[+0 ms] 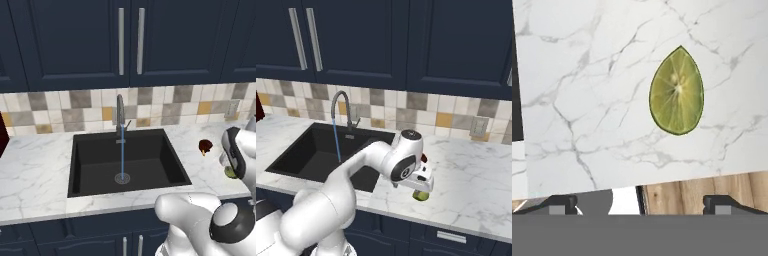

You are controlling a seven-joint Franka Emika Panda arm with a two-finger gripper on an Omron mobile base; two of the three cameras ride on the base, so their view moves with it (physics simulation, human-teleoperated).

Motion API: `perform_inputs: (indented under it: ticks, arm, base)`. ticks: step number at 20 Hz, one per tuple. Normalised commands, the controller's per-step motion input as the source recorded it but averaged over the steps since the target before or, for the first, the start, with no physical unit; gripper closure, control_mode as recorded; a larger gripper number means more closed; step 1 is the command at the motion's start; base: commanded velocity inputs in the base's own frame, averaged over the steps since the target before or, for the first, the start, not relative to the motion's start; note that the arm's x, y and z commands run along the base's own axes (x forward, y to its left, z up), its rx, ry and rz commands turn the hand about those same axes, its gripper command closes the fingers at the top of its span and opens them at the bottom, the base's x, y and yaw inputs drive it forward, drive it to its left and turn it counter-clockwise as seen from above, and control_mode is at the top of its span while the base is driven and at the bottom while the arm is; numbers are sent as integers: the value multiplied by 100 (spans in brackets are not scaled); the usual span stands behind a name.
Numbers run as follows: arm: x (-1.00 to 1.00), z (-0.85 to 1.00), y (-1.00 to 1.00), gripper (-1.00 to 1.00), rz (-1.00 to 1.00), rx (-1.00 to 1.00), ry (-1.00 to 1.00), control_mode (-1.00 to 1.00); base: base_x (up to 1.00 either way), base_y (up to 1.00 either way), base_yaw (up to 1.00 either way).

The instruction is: Turn on the sink faucet. Then move the lemon wedge from the counter to the sink. Turn off the sink. Move the vegetable from the sink to the pot next to the stove. Finally move the pot to the rear left burner.

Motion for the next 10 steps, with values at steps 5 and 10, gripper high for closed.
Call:
perform_inputs:
  ticks: [5, 10]
  arm:
    - [18, -10, -31, -100, -4, 0, 11, -100]
    - [32, -15, -6, -100, 0, 0, 1, -100]
  base:
    - [0, 0, 0]
    - [0, 0, 0]
